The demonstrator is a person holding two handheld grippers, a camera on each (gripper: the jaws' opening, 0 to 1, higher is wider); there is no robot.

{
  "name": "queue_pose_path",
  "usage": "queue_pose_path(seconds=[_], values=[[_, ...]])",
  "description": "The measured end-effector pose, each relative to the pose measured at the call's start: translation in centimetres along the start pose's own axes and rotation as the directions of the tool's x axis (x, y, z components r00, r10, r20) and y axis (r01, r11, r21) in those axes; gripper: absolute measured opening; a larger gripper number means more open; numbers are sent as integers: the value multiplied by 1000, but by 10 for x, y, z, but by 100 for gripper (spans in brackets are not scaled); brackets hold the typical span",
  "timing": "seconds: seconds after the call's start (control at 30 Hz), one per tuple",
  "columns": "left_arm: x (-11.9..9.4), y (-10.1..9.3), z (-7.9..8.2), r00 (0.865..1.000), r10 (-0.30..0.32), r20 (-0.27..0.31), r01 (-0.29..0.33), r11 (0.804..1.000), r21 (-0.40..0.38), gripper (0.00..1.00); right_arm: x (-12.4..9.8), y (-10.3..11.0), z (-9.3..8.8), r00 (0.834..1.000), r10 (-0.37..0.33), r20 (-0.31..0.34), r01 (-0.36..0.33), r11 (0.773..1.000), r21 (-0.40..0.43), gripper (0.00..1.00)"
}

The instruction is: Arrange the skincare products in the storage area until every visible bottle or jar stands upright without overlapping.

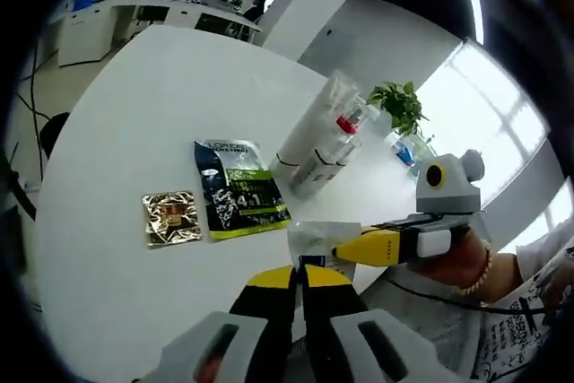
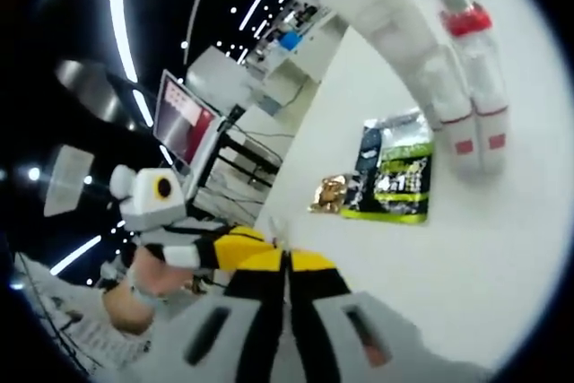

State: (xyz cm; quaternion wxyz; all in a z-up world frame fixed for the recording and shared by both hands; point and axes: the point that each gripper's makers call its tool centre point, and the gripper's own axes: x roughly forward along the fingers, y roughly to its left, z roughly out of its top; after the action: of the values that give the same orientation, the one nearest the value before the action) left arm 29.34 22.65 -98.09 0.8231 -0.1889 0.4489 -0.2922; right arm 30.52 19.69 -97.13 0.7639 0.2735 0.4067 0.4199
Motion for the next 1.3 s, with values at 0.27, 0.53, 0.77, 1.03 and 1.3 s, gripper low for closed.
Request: queue_pose_path(seconds=[0.27,0.53,0.77,1.03,1.3], values=[[0,1,-1,1000,8,-7,-8,1000,14,3,0,-2,-2,1000,-11,-6,11,1000,5,0],[1,3,-1,1000,12,-9,-12,1000,0,3,0,-5,-4,1000,-24,-11,24,1000,-2,1],[0,4,-3,1000,17,-14,-17,1000,5,3,1,-6,-5,999,-33,-15,33,999,-10,1],[0,7,-4,1000,22,-20,-22,1000,-11,3,1,-7,-5,999,-44,-14,43,999,-23,1],[1,9,-3,1000,12,-19,-13,998,-61,3,0,-6,-1,999,-38,-3,38,999,-15,1]])
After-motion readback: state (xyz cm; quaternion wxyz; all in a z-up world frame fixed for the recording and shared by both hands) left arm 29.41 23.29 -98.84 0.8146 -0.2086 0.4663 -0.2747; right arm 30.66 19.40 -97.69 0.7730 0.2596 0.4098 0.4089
